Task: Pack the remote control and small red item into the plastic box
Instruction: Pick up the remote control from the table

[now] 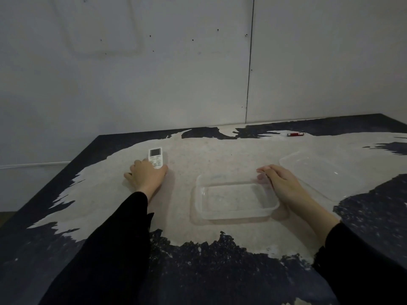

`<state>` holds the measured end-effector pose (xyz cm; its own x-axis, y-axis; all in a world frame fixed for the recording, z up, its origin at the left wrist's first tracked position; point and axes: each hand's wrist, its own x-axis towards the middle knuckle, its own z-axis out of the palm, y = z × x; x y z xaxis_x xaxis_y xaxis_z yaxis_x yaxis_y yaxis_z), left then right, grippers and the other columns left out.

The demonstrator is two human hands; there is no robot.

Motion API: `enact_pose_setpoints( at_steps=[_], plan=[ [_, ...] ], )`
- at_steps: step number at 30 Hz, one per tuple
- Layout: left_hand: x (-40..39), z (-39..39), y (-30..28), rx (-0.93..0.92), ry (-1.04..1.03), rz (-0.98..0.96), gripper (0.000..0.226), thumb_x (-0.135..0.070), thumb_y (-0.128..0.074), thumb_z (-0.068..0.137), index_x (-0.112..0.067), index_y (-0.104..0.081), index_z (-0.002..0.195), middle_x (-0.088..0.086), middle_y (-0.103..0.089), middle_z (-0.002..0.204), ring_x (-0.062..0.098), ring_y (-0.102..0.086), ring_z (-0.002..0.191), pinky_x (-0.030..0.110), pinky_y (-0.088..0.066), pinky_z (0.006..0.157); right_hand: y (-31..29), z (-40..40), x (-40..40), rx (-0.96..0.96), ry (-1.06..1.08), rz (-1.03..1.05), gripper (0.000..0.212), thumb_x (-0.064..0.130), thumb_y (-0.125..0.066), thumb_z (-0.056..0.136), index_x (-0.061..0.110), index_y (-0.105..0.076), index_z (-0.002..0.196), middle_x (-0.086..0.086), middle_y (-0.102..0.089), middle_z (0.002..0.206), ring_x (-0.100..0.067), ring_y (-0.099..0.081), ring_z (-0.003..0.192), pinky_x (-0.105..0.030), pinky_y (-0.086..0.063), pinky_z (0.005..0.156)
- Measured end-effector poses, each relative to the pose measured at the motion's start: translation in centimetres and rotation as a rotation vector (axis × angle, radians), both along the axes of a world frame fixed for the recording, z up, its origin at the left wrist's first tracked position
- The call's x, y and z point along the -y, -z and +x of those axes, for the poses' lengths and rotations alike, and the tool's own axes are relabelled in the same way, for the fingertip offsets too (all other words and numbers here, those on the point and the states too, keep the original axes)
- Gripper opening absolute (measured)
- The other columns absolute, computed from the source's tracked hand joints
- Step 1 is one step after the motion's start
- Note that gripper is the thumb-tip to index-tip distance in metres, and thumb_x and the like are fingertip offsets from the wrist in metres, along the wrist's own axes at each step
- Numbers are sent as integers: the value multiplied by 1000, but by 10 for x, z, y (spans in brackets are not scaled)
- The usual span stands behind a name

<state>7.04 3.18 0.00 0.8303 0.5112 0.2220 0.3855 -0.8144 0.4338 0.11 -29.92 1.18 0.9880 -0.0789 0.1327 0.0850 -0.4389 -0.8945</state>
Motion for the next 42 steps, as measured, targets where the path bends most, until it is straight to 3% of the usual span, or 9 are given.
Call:
enact_pose_setpoints(
  at_steps=[6,11,13,16,19,23,26,30,42],
  plan=[
    [40,-47,-12,312,319,-429,56,-28,-70,75,-20,-51,127,10,-61,117,27,-57,106,42,-47,93,-2,-3,0,2,-19,-37,33,26,-36,97,14,-65,107,-3,-67,97,-17,-56,97,-29,-37,82],
    [76,-83,-39,437,726,-468,45,-26,-73,77,-35,-46,112,-13,-61,105,-13,-54,96,3,-42,73,-4,-5,0,82,13,-49,29,28,-40,96,14,-59,113,-4,-63,107,-22,-58,105,-33,-46,85],
    [86,-92,-37,336,865,-446,44,-27,-72,78,-34,-45,112,-9,-62,110,-7,-54,105,10,-45,81,-7,-9,1,165,-45,-28,35,35,-50,91,20,-52,123,0,-59,115,-17,-58,108,-21,-46,80],
    [96,-96,-32,213,988,-354,42,-25,-70,79,-28,-46,114,-2,-59,118,5,-52,112,26,-45,95,-15,-14,0,349,-271,-235,65,46,-64,79,37,-35,136,14,-47,132,-2,-46,117,-16,-37,94],
    [98,-95,-32,190,1023,-333,37,-23,-68,81,-27,-48,113,-2,-58,119,7,-50,114,34,-45,98,-17,-10,2,451,-316,-522,60,44,-66,77,37,-42,132,8,-48,134,-9,-40,118,-24,-34,98],
    [93,-91,-25,173,1020,-361,44,-32,-68,79,-32,-46,118,-7,-54,125,6,-47,117,38,-43,102,-17,-5,2,450,-342,-680,42,33,-64,81,31,-55,121,5,-56,116,-12,-40,98,-25,-38,83],
    [88,-88,-17,31,979,-387,93,-67,-68,62,-47,-18,138,-16,-25,147,-1,-22,131,35,-21,110,-21,-6,4,423,-341,-711,37,33,-63,82,30,-58,118,4,-57,114,-13,-41,95,-25,-36,80],
    [85,-88,-9,-121,1018,-486,125,-66,-80,47,-57,6,138,-14,-8,157,3,-15,139,32,-19,111,-24,-10,-6,379,-332,-851,37,37,-64,81,27,-58,116,1,-59,114,-18,-45,97,-32,-43,82],
    [86,-87,-6,-67,1016,-543,116,-64,-76,54,-54,2,140,-6,-23,151,7,-26,135,30,-28,107,-19,-7,-38,284,-273,-1072,36,41,-61,81,24,-58,113,-2,-59,107,-25,-60,87,-40,-53,72]
  ],
)
